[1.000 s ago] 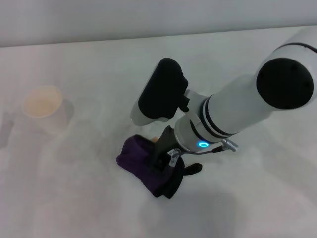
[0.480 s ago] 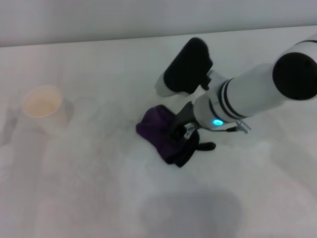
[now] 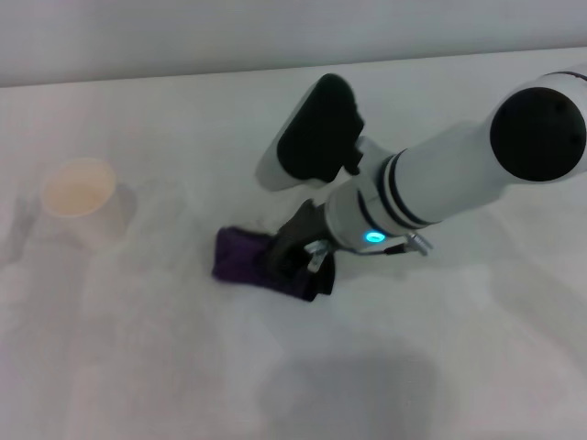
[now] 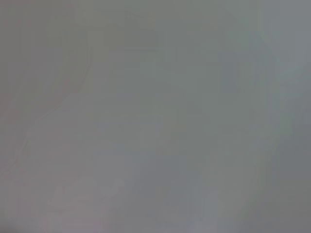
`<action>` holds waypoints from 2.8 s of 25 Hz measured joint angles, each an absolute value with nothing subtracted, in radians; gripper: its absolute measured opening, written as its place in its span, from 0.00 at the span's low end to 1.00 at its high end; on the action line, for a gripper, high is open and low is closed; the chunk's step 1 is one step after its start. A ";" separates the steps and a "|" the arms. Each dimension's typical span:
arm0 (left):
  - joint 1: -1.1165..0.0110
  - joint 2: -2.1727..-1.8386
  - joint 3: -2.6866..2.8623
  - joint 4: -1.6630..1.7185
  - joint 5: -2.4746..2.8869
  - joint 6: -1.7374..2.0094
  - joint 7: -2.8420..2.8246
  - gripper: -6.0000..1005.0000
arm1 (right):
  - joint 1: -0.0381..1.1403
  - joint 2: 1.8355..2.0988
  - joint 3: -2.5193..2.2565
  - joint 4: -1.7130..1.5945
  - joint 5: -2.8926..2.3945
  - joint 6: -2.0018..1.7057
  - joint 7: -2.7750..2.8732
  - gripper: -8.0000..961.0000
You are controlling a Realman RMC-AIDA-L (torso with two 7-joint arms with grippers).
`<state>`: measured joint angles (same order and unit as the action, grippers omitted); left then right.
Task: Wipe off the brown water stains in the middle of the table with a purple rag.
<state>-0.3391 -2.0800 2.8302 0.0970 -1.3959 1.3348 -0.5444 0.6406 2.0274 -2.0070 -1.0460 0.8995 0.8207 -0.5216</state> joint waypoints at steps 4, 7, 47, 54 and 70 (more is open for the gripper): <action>-0.343 -2.080 2.830 0.098 -1.396 1.334 -0.544 0.89 | 0.652 2.028 -2.038 -1.046 0.978 0.843 -0.565 0.08; -0.345 -2.080 2.830 0.098 -1.396 1.334 -0.543 0.89 | 0.652 2.028 -2.047 -1.046 0.993 0.839 -0.570 0.08; -0.348 -2.079 2.830 0.084 -1.484 1.366 -0.450 0.89 | 0.494 2.019 -1.283 -0.940 0.949 1.070 -0.903 0.31; -0.347 -2.079 2.830 0.084 -1.487 1.367 -0.449 0.89 | 0.423 2.015 -1.230 -0.933 1.371 1.015 -1.222 0.53; -0.370 -2.078 2.839 0.086 -1.485 1.359 -0.453 0.89 | 0.441 2.028 -1.155 -0.114 2.546 1.224 -2.686 0.91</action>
